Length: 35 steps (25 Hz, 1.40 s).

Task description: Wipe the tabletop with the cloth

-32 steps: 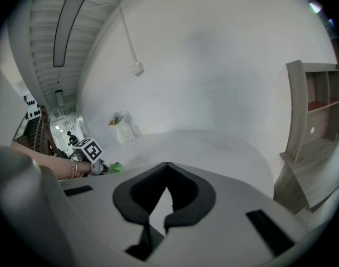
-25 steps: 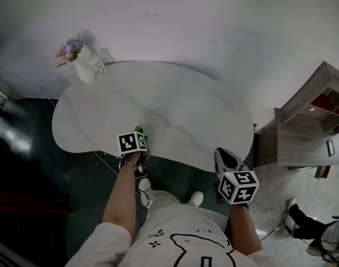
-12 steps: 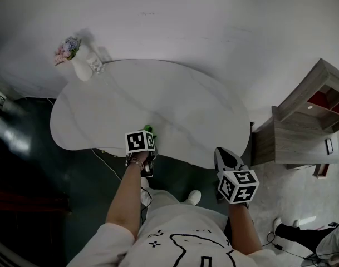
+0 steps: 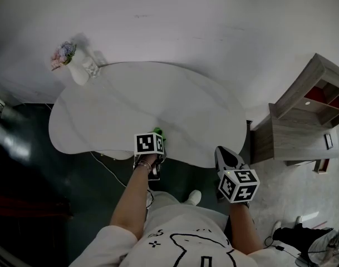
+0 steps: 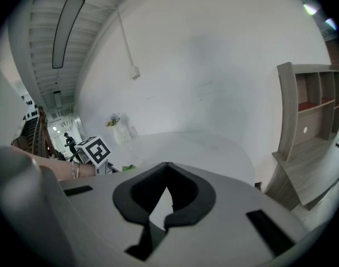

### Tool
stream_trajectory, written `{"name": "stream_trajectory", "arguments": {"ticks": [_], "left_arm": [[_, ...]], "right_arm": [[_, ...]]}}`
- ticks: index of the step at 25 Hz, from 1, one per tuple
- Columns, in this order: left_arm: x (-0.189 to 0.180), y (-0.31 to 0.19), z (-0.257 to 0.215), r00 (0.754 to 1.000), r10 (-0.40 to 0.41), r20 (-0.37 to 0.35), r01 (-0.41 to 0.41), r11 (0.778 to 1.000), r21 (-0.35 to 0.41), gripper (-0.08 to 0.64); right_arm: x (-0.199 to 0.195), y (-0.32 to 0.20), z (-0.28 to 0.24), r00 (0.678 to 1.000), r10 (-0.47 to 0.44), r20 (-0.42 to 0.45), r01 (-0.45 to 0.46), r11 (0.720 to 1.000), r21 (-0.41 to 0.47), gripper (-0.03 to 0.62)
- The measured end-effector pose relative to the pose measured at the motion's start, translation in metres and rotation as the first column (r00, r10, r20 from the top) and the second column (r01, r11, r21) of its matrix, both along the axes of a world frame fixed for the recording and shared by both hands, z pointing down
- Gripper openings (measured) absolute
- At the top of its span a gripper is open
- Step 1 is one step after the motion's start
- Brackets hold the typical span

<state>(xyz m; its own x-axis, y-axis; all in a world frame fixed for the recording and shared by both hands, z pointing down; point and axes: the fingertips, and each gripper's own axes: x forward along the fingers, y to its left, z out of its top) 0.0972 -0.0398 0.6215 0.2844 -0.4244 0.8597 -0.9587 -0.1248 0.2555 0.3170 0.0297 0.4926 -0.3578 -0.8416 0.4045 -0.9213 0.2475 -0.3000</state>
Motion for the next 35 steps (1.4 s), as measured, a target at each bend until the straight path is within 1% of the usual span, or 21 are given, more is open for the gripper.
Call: {"name": "stream_trajectory", "arguments": {"ticks": [3,7,12,17,21,28,32,35], "left_arm": [[0.012,0.003,0.000,1.000,0.019,-0.023,-0.019,1.000,-0.010,0.049],[0.028,0.006,0.000,0.998,0.056,-0.038,-0.057,0.998,-0.015,0.049],[0.052,0.011,0.001,0.989,0.092,-0.114,-0.096,0.995,-0.034,0.049],[0.067,0.014,0.001,0.985,0.137,-0.108,-0.141,0.990,-0.029,0.049],[0.076,0.015,0.001,0.981,0.150,-0.119,-0.155,0.987,-0.031,0.049],[0.097,0.019,0.001,0.971,0.204,-0.129,-0.209,0.977,-0.034,0.049],[0.112,0.022,0.001,0.962,0.242,-0.128,-0.248,0.968,-0.031,0.049],[0.122,0.024,0.001,0.953,0.280,-0.112,-0.285,0.958,-0.026,0.049]], "right_arm": [[0.004,0.001,0.000,1.000,0.011,0.001,-0.011,1.000,0.000,-0.005],[0.011,0.003,0.001,1.000,0.029,0.002,-0.029,1.000,-0.003,-0.005],[0.016,0.005,0.003,0.999,0.049,0.003,-0.049,0.999,-0.009,-0.005],[0.022,0.008,0.007,0.998,0.066,0.002,-0.066,0.998,-0.020,-0.005],[0.025,0.010,0.007,0.997,0.073,0.002,-0.073,0.997,-0.023,-0.005],[0.037,0.016,0.009,0.994,0.107,-0.004,-0.107,0.994,-0.031,-0.005],[0.046,0.020,0.010,0.991,0.133,-0.004,-0.133,0.991,-0.033,-0.005],[0.052,0.023,0.010,0.989,0.149,-0.004,-0.149,0.988,-0.032,-0.005]]}}
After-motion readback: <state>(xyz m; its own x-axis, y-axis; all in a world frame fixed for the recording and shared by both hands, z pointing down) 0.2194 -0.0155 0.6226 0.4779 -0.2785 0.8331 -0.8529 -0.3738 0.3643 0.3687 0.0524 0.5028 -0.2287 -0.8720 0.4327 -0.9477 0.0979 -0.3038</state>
